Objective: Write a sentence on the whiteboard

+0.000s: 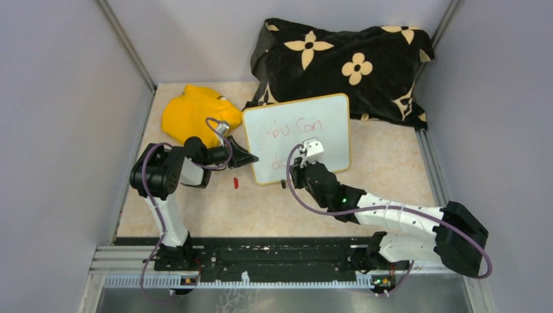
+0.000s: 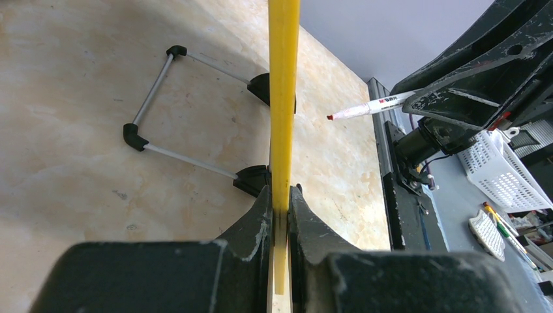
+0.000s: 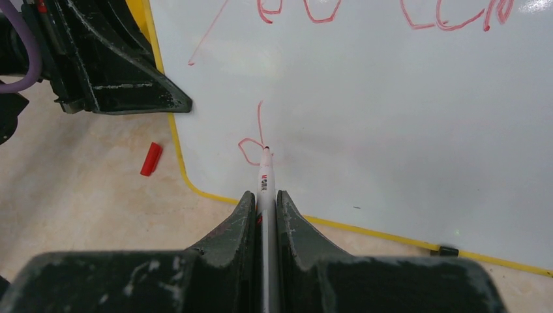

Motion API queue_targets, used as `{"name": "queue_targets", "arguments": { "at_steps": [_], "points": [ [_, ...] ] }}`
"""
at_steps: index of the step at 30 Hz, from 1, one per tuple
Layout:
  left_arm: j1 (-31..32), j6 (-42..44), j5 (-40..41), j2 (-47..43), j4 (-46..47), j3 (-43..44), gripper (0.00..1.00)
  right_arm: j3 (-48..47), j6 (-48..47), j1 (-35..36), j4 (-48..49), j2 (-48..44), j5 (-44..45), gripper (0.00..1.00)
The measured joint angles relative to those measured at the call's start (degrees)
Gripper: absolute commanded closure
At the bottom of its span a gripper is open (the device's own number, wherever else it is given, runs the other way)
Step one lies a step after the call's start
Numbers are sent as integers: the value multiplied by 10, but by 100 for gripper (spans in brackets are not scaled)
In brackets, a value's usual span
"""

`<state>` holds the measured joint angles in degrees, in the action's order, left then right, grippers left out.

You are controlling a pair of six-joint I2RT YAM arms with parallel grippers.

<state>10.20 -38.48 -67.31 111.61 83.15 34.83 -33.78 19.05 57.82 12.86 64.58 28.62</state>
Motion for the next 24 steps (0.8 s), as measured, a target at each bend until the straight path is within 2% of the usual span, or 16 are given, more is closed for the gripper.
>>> {"name": "queue_targets", "arguments": {
  "at_steps": [13, 24],
  "points": [
    [0, 0, 0, 0, 0, 0, 100, -1, 0, 0, 9, 57, 2, 100],
    [0, 2, 0, 0, 0, 0, 100, -7, -2, 0, 27, 61, 10, 100]
  ]
}}
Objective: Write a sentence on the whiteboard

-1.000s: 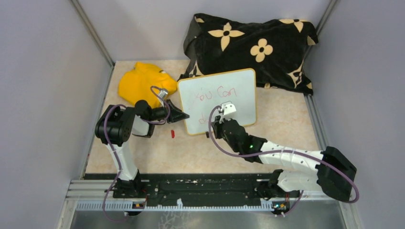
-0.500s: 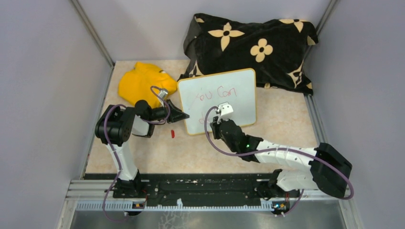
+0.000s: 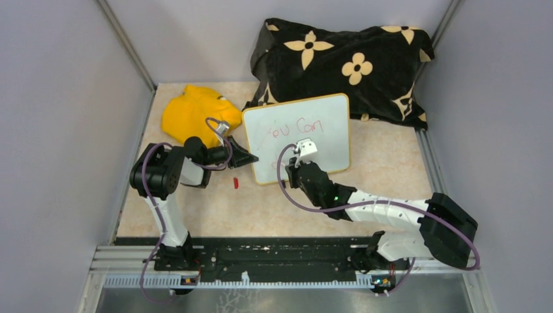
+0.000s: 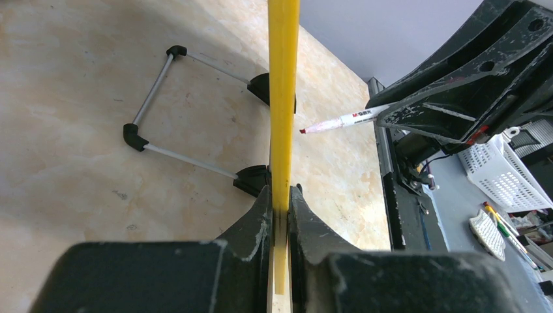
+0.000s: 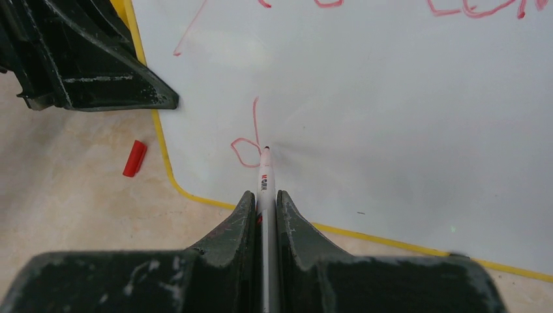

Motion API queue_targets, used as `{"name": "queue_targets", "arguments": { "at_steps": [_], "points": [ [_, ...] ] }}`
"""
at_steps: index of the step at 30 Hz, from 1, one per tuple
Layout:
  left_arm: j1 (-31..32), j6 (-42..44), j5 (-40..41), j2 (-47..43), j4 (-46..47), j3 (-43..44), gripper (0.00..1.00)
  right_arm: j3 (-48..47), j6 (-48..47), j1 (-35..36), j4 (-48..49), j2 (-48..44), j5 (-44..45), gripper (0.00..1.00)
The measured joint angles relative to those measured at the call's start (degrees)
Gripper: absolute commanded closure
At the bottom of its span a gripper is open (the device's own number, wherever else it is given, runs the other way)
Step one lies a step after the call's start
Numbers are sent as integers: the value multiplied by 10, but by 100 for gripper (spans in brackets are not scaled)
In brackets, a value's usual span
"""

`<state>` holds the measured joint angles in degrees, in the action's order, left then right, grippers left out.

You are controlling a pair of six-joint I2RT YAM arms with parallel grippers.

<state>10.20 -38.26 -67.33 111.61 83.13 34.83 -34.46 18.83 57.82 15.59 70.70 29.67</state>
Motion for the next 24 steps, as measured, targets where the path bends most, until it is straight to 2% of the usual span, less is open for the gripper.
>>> {"name": "queue_targets", "arguments": {
  "at_steps": [24],
  "points": [
    [0, 2, 0, 0, -6, 2, 100, -6, -2, -6, 11, 29, 2, 100]
  ]
}}
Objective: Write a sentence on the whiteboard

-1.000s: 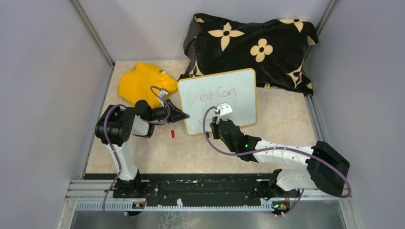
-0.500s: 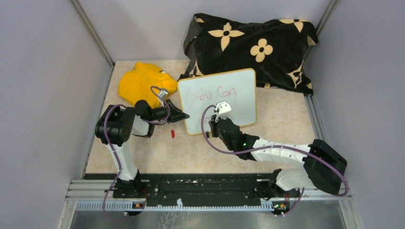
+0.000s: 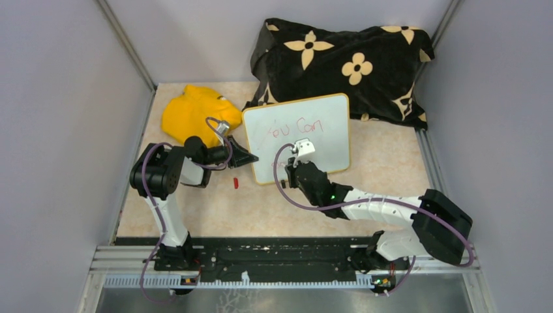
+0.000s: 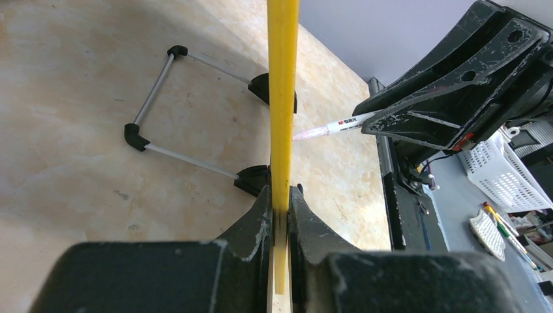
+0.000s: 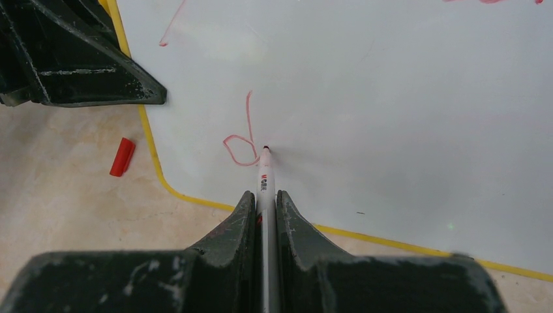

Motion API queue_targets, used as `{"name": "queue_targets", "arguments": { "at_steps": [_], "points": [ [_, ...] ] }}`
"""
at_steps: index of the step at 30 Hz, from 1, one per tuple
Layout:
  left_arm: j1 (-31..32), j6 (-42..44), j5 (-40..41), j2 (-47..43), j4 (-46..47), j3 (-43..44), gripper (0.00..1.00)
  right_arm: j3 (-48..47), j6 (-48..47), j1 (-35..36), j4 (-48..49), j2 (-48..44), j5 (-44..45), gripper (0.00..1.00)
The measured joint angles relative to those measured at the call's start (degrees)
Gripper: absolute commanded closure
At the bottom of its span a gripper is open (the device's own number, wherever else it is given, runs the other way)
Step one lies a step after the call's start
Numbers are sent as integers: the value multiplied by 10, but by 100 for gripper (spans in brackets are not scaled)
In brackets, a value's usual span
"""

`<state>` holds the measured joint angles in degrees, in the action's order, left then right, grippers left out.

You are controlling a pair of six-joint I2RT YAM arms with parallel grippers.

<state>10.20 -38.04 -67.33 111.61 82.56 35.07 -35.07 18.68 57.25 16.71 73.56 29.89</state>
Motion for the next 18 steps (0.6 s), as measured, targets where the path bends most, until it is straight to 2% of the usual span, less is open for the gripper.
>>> {"name": "queue_targets", "arguments": {
  "at_steps": [18],
  "points": [
    [0, 0, -1, 0, -1, 1, 100, 9, 9, -1, -30, -14, 10, 100]
  ]
}}
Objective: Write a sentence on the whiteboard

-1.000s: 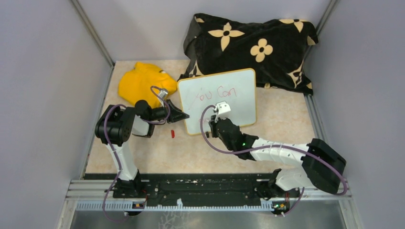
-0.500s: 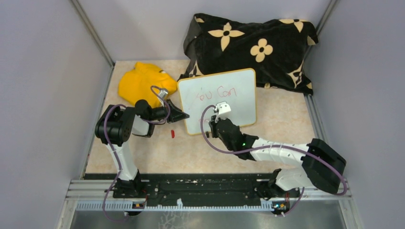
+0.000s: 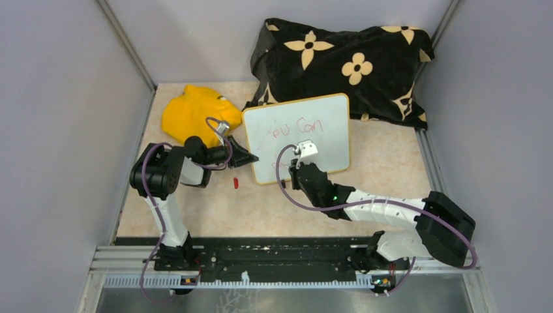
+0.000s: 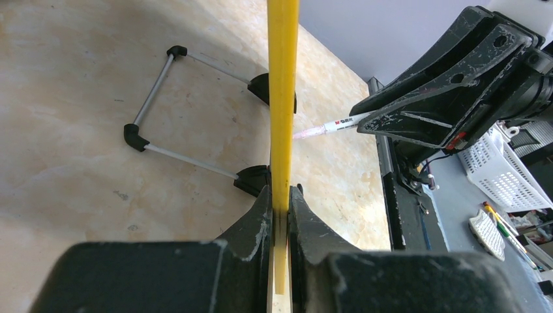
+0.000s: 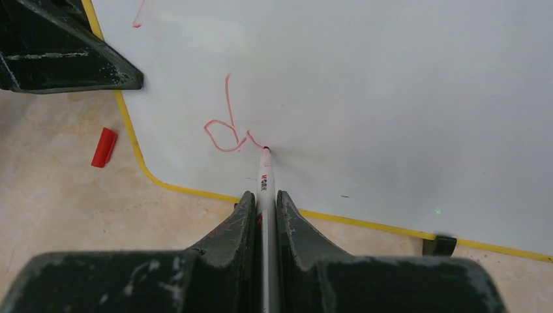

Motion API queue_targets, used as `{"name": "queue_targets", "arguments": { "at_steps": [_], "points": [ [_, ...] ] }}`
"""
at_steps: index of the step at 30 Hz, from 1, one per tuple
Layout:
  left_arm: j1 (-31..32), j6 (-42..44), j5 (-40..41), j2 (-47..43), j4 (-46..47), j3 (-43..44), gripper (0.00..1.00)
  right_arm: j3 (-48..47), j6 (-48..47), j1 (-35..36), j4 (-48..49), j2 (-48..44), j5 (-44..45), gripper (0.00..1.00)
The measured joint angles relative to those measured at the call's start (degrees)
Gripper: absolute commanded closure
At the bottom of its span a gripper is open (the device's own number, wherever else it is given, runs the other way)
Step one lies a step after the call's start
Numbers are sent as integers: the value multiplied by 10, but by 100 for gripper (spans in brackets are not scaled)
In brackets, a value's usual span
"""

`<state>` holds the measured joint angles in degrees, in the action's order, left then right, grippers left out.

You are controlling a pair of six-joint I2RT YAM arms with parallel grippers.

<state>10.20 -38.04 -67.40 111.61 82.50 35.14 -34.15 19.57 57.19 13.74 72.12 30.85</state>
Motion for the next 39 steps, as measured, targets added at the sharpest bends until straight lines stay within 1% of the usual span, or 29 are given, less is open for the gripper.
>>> {"name": "queue_targets", "arguments": {
  "at_steps": [17, 24, 39],
  "points": [
    [0, 0, 0, 0, 0, 1, 100, -2, -6, -14, -6, -12, 4, 100],
    [0, 0, 0, 0, -1, 1, 100, -22, -15, -19, -10, -7, 3, 100],
    [0, 0, 1, 0, -2, 1, 100, -28, -14, -19, 2, 8, -26, 100]
  ]
}}
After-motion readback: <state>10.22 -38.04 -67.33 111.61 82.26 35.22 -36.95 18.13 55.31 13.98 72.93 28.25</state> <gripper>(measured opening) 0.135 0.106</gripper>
